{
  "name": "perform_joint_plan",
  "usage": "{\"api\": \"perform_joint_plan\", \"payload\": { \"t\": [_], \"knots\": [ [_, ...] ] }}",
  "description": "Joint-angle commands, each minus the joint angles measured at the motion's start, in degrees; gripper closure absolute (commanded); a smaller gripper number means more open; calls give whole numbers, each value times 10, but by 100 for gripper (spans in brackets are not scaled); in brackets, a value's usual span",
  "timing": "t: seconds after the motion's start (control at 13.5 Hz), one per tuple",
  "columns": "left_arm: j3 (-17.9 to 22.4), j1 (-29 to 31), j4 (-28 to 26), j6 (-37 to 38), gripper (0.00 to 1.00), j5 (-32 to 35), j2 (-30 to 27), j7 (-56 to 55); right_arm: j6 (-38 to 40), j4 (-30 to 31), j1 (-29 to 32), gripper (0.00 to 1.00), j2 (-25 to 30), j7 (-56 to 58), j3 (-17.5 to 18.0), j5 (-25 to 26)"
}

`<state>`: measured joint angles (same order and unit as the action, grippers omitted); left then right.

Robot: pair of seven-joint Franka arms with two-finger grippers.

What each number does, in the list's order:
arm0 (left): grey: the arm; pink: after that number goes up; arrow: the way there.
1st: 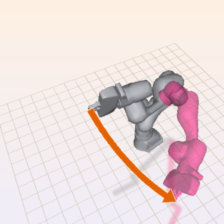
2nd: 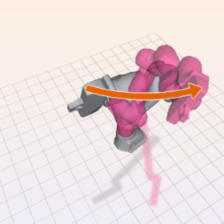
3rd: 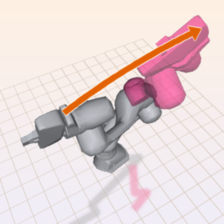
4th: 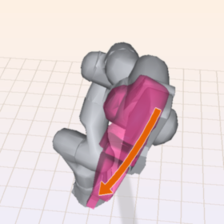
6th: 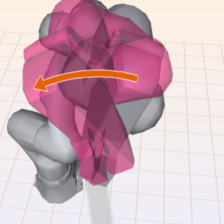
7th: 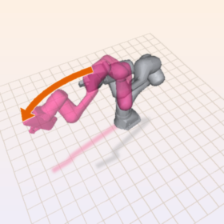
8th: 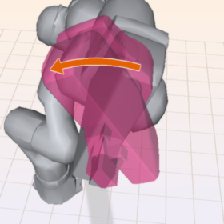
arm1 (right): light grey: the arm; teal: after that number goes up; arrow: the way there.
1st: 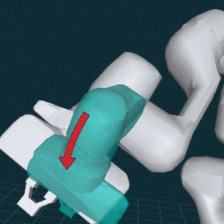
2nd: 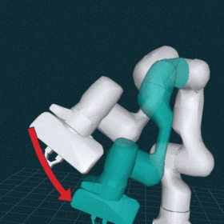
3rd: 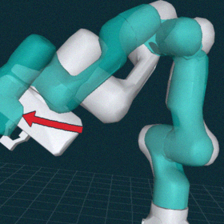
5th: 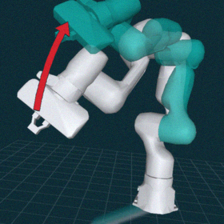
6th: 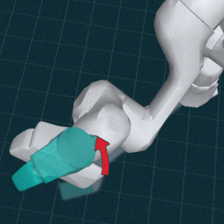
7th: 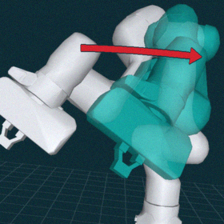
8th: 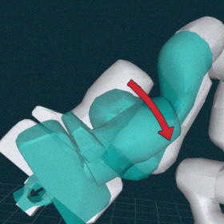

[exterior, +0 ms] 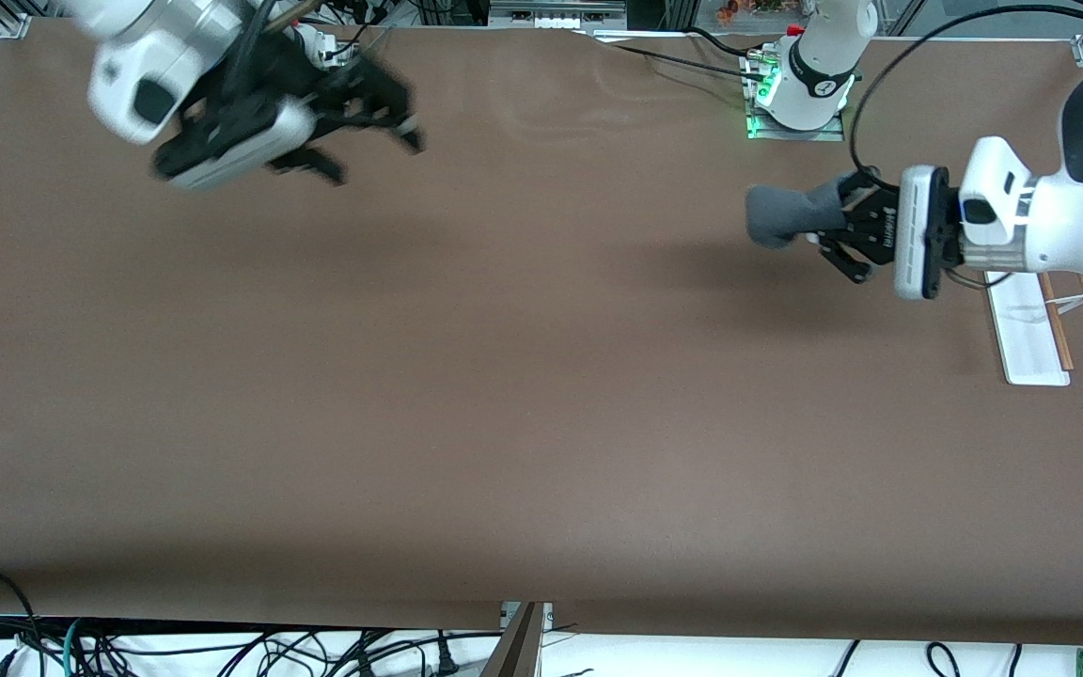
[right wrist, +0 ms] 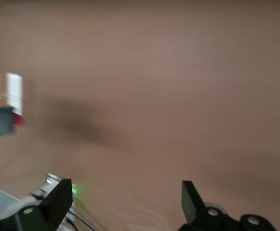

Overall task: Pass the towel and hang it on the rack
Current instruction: 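Open the right gripper and withdraw it while the left gripper lowers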

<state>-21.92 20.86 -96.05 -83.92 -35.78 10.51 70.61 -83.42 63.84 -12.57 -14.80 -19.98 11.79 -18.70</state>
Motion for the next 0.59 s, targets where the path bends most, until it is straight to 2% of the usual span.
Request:
{"api": "perform_joint_plan", "payload": {
  "t": [0.0,0.15,0.37,0.44,0.52],
  "knots": [
    [-8,42,24,12,100,111,17,-21,58,37,-1,0,6,67,-69,-7],
    [-7,71,80,14,100,203,68,-14,63,68,8,0,9,67,-91,26],
    [-5,98,127,7,100,353,105,6,91,71,31,0,4,70,-92,105],
    [0,109,146,-3,100,395,120,11,93,73,37,0,2,70,-92,123],
    [3,132,151,-12,100,408,133,31,95,81,49,0,2,70,-92,125]
  ]
}}
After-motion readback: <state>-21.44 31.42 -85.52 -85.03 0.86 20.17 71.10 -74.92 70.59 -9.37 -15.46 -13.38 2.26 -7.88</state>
